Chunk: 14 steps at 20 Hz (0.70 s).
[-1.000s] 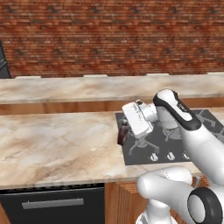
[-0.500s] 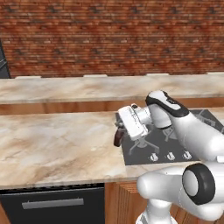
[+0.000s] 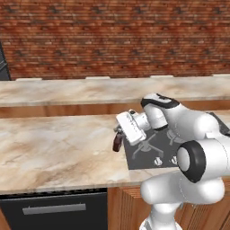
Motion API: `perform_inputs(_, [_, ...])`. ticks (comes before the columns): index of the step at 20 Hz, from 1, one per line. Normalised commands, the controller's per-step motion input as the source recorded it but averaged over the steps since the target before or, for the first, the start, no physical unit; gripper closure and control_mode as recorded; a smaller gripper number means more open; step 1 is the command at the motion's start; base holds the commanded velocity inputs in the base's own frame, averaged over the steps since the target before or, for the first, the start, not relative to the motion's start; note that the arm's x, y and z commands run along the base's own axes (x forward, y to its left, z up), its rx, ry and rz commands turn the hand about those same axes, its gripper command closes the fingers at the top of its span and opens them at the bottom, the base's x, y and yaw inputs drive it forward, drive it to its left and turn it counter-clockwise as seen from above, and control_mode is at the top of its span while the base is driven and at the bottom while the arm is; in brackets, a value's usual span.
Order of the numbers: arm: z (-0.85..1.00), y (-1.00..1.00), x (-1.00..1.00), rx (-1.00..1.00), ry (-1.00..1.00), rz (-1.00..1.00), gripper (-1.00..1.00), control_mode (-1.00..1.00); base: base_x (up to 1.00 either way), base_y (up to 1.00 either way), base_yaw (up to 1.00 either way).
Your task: Collect the paprika, ketchup, and shaker from the cabinet and place them next to the stove.
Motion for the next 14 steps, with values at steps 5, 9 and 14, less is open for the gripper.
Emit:
perform_inputs(5, [-0.31, 0.04, 0.24, 0.0, 0.0, 0.06, 1.0, -1.0, 0.0, 0.0, 0.0])
perform_inputs(9, [-0.33, 0.1, 0.23, 0.0, 0.0, 0.05, 1.0, -1.0, 0.0, 0.0, 0.0])
perform_inputs(14, [-0.33, 0.07, 0.16, 0.0, 0.0, 0.05, 1.0, -1.0, 0.0, 0.0, 0.0])
